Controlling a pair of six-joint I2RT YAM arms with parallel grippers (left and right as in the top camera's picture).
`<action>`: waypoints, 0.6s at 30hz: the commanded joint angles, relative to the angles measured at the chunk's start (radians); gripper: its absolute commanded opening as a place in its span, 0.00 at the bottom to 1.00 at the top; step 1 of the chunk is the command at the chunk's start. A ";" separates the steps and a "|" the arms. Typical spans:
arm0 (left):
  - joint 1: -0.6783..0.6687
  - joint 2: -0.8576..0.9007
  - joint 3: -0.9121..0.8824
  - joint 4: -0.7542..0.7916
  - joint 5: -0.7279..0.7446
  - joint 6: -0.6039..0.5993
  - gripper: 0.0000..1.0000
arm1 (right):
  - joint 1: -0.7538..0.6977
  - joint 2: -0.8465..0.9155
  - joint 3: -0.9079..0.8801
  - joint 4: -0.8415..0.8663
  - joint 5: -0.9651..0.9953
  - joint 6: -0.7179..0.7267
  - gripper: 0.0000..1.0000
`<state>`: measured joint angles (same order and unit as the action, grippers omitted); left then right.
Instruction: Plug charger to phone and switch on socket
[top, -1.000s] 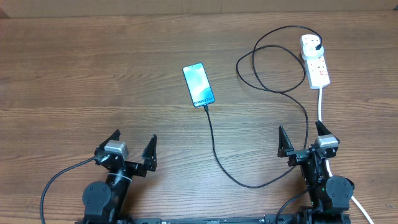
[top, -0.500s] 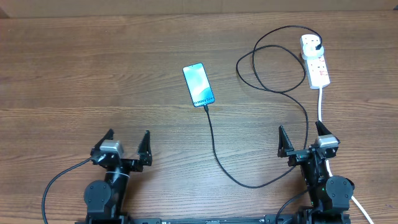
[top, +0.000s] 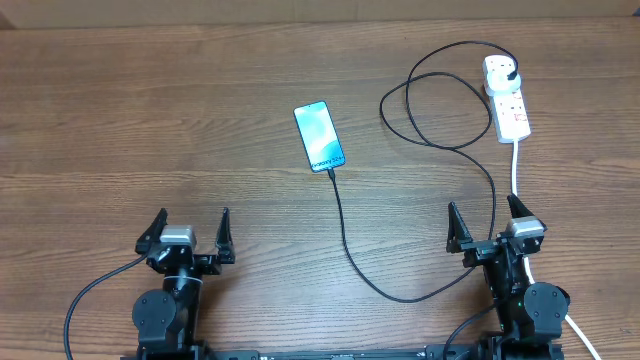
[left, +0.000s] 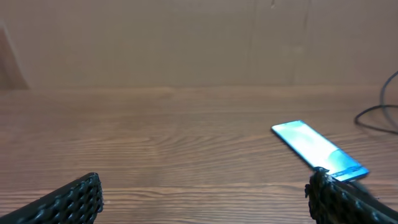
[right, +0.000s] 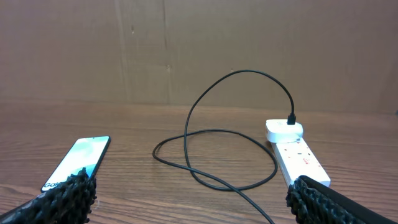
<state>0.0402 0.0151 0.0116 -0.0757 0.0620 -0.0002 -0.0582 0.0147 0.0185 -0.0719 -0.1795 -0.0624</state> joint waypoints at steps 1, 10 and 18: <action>0.005 -0.012 -0.007 -0.004 -0.058 0.060 1.00 | 0.004 -0.012 -0.010 0.003 -0.005 0.006 1.00; 0.005 -0.012 -0.007 0.005 -0.177 -0.159 1.00 | 0.004 -0.012 -0.010 0.003 -0.005 0.006 1.00; 0.005 -0.012 -0.007 -0.002 -0.126 -0.021 1.00 | 0.004 -0.012 -0.010 0.003 -0.005 0.006 1.00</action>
<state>0.0402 0.0151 0.0116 -0.0772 -0.0792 -0.0753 -0.0582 0.0147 0.0185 -0.0723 -0.1799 -0.0628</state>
